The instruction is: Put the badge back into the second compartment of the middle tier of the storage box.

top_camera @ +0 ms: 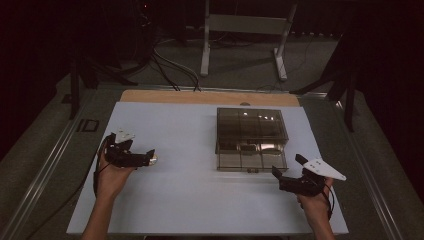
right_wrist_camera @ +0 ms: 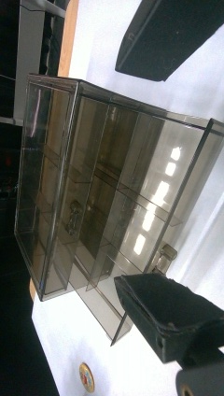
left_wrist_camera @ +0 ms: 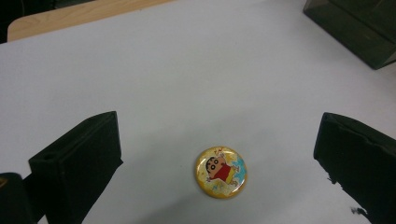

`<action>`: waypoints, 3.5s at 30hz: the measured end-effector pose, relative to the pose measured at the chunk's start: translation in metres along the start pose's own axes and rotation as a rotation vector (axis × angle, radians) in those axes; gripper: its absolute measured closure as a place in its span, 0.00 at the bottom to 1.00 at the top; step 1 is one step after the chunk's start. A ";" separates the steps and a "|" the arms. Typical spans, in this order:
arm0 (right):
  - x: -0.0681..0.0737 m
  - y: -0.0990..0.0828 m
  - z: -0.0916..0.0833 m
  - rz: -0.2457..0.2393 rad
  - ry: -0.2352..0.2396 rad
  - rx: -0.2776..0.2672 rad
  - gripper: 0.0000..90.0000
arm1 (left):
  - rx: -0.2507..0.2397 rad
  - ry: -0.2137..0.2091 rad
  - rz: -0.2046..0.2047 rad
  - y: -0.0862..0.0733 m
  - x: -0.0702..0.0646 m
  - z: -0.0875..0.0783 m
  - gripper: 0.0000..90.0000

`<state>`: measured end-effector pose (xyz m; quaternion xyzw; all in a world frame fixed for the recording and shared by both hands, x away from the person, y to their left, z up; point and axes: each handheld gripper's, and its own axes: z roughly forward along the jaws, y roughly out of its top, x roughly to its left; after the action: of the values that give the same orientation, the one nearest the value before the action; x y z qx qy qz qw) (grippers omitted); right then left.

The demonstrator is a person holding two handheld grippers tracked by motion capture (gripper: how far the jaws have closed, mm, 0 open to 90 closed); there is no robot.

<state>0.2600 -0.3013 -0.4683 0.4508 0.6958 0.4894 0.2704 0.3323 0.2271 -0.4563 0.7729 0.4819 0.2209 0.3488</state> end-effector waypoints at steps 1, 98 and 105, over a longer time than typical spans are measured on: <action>0.000 0.000 0.000 -0.001 0.000 -0.001 0.01 | 0.005 0.002 0.002 0.000 0.000 0.001 0.02; -0.001 -0.001 -0.001 0.029 0.022 -0.009 0.01 | 0.358 -0.027 0.018 -0.008 -0.011 0.063 0.52; 0.000 0.000 -0.001 0.028 0.023 -0.008 0.01 | 0.356 -0.018 0.020 -0.009 -0.013 0.063 0.52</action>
<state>0.2593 -0.3016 -0.4685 0.4538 0.6905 0.5012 0.2571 0.3642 0.1971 -0.5046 0.8292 0.5025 0.1287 0.2084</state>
